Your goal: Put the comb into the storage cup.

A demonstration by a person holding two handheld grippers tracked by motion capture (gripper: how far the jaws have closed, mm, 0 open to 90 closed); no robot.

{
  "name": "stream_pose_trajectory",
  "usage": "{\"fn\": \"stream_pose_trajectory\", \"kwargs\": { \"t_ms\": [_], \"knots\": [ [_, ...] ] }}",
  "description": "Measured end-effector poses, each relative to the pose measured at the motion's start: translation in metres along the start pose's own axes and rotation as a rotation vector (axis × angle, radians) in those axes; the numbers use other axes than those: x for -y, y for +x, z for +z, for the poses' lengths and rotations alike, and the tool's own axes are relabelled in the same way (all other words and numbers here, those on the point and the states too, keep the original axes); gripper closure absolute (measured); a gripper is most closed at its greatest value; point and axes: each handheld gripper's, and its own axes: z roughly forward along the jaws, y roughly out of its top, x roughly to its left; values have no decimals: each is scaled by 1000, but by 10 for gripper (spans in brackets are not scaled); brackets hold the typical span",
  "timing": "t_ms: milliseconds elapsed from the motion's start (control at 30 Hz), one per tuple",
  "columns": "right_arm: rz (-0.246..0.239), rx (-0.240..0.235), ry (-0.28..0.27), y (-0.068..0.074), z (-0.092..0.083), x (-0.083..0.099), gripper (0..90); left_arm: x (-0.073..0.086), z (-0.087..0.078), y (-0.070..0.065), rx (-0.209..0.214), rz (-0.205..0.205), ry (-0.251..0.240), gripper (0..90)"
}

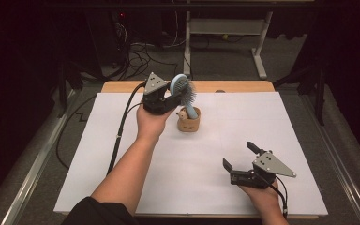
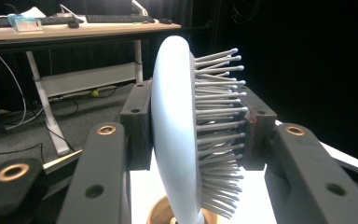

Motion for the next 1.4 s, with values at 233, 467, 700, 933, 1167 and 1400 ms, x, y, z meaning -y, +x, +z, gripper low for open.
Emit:
{"fn": "stream_pose_trajectory", "kwargs": {
  "t_ms": [233,467,700,933,1167,1400],
  "knots": [
    [-1,1,-2,0,-1,0,0,4,4,-4,2,13,16,563],
    [-3,1,-1,0,0,0,0,13,9,-2,-6,2,31,562],
    [-4,1,-1,0,0,0,0,19,12,0,-4,-9,41,562],
    [-5,2,0,0,0,0,0,21,16,-1,-11,-14,46,559],
    [-8,1,-2,1,0,0,0,21,17,-2,-11,-11,46,554],
    [-11,0,-4,1,0,-1,0,22,18,0,-12,-13,43,532]
  ]
}}
